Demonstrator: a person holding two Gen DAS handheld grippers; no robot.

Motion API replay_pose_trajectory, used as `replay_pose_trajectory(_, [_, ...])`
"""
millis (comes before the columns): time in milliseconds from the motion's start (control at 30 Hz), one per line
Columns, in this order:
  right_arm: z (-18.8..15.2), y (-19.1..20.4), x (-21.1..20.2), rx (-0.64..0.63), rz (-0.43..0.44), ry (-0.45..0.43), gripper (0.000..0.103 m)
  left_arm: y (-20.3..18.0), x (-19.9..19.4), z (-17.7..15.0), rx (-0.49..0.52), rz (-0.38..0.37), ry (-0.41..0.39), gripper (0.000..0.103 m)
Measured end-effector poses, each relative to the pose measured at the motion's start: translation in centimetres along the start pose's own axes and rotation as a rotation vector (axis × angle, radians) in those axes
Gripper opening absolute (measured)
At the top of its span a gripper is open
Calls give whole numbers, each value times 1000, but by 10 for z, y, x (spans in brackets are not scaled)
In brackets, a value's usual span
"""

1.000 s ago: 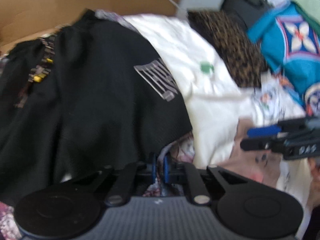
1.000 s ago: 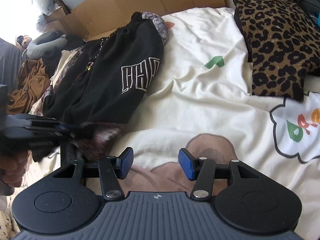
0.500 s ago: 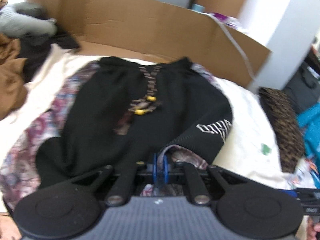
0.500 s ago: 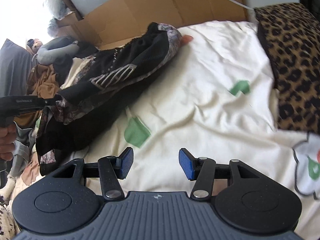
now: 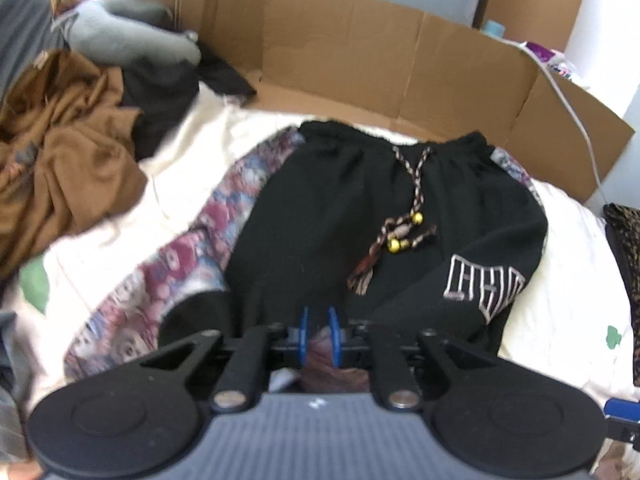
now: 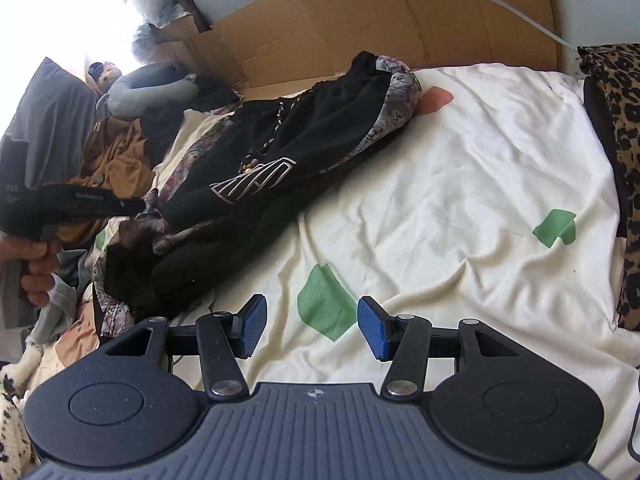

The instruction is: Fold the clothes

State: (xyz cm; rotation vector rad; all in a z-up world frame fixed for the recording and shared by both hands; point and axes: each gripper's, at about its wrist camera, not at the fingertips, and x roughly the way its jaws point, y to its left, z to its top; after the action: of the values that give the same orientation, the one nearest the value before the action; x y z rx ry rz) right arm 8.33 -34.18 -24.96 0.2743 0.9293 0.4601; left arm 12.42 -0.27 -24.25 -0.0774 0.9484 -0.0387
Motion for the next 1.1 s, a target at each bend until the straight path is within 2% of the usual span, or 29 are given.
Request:
replay_pose_trajectory(167, [-3,-4,0,23,-4,7,58,-18,-18,-3,62,-62,-10,13])
replay_pose_trajectory(367, [-6,-3,-3,23,-1,8,58,-37,-14,-24,92,-138,71,13])
replay_pose_trajectory(400, [-7,-3,-3,24,-1,9,58,-39,-11,-26,98,-142,86,16])
replay_pose_trajectory(500, [-9,-4,-4,28,-2,8,58,-45,-5,-34,125,-137,87,38])
replay_pose_trajectory(533, [-10,-5,-5,29,-2,6,58,-47,-3,-36,132,-131,88,41])
replay_pose_trajectory(833, [-15,-8,-3,40,1,18,58,-44,24,-41,105,-98,139,48])
replay_pose_trajectory(900, [-16,-8,-3,36,2,20,58,-44,26,-41,112,-90,124,47])
replay_pose_trajectory(1000, [-17,-8,-4,32,-1,23,58,-48,17,-34,140,-86,54,47])
replay_pose_trajectory(1100, [-19,-10,-4,40,-3,27,58,-53,6,-29,149,-125,4,47])
